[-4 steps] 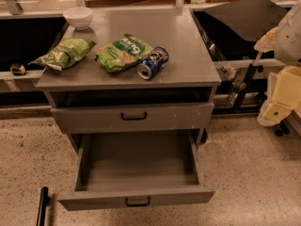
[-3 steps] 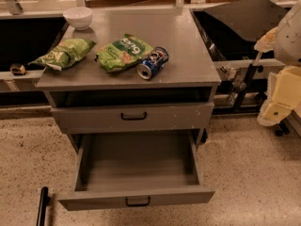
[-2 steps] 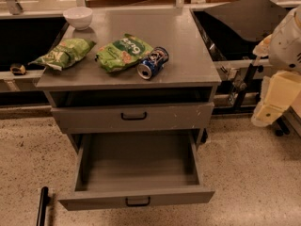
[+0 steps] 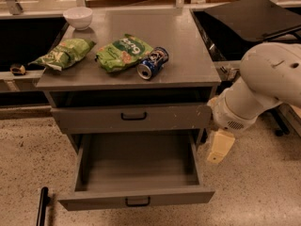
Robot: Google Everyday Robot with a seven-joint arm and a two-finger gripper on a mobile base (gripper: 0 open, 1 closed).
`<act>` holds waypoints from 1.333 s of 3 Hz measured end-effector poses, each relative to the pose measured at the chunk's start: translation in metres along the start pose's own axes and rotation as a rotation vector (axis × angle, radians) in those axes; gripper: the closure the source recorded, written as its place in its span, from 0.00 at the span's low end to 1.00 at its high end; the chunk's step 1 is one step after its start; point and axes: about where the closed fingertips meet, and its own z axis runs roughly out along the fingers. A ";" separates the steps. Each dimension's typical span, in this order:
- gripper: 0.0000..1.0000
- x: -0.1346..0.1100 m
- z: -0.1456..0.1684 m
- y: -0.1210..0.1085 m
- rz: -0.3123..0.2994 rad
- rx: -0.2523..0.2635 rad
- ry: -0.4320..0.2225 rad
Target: Close middle drawer
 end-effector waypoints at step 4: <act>0.00 -0.062 0.243 0.035 -0.212 -0.113 -0.211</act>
Offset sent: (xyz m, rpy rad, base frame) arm 0.0607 0.0455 -0.1149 0.0862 0.0116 0.0091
